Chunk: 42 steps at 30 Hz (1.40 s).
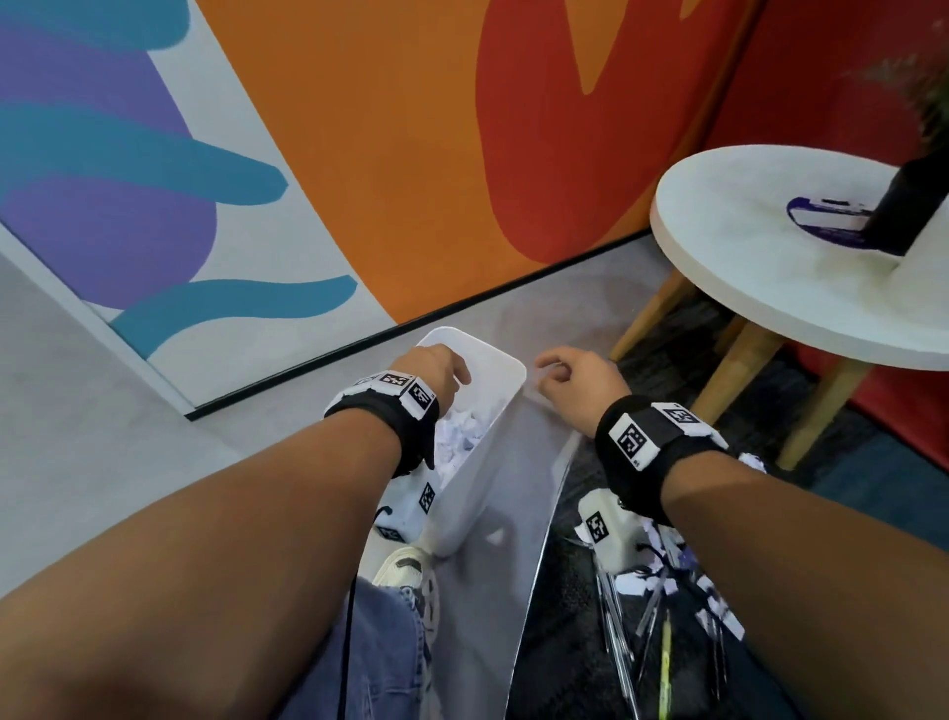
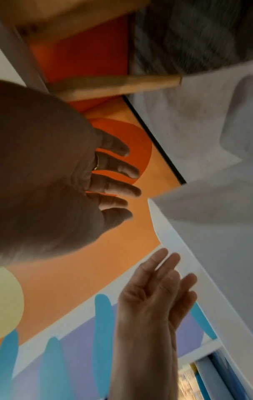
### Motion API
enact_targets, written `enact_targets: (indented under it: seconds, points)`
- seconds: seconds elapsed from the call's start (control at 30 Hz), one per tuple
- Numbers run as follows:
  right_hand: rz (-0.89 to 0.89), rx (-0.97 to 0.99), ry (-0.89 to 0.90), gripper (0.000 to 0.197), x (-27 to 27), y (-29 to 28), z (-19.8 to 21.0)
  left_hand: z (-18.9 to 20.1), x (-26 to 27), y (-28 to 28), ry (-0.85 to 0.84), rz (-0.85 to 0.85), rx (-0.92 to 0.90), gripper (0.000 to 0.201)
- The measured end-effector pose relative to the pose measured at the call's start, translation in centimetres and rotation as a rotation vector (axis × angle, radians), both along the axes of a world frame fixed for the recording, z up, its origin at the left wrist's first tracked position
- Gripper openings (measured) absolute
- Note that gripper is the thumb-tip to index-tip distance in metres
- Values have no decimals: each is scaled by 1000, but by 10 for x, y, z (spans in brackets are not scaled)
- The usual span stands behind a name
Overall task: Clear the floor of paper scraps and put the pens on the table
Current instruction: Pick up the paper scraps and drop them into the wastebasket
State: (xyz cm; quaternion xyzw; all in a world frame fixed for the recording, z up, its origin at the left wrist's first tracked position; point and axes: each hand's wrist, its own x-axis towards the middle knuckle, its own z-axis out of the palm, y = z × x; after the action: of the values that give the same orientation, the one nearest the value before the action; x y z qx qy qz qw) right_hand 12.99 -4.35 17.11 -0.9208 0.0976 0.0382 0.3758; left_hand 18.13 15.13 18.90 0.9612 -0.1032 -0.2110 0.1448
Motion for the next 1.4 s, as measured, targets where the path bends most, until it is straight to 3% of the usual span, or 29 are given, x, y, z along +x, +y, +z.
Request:
enact_targets:
  seconds: [0.17, 0.23, 0.37, 0.63, 0.73, 0.87, 1.0, 1.07, 1.17, 1.23, 1.4]
  points:
    - [-86, -23, 9, 22, -28, -48, -2, 17, -18, -30, -188, -52, -29, 31]
    - [-138, -24, 17, 15, -39, -70, -8, 29, -26, -53, -255, -72, -120, 31]
    - [-232, 12, 106, 6, -69, -118, -34, 30, -45, -110, -258, -165, -261, 25]
    - [-318, 17, 370, 9, -110, -183, -135, -95, -75, -186, 100, -314, -128, 25]
    - [-294, -18, 467, 25, -116, -199, -167, -144, -78, -201, 206, -283, -80, 23]
    - [-331, 26, 506, 12, -117, -212, -213, -199, -76, -222, 288, -282, -40, 17]
    - [-320, -52, 536, 29, -104, -218, -250, -241, -72, -242, 314, -341, -15, 18]
    - [-331, -81, 506, 43, -94, -219, -264, -258, -70, -249, 313, -378, -16, 28]
    - [-373, -128, 388, 51, -77, -221, -280, -278, -70, -255, 311, -403, -34, 46]
    - [-322, -153, 406, 57, -68, -221, -291, -290, -73, -257, 334, -430, -37, 55]
    - [-171, -210, 533, 37, -58, -217, -307, -309, -80, -258, 351, -490, 2, 63]
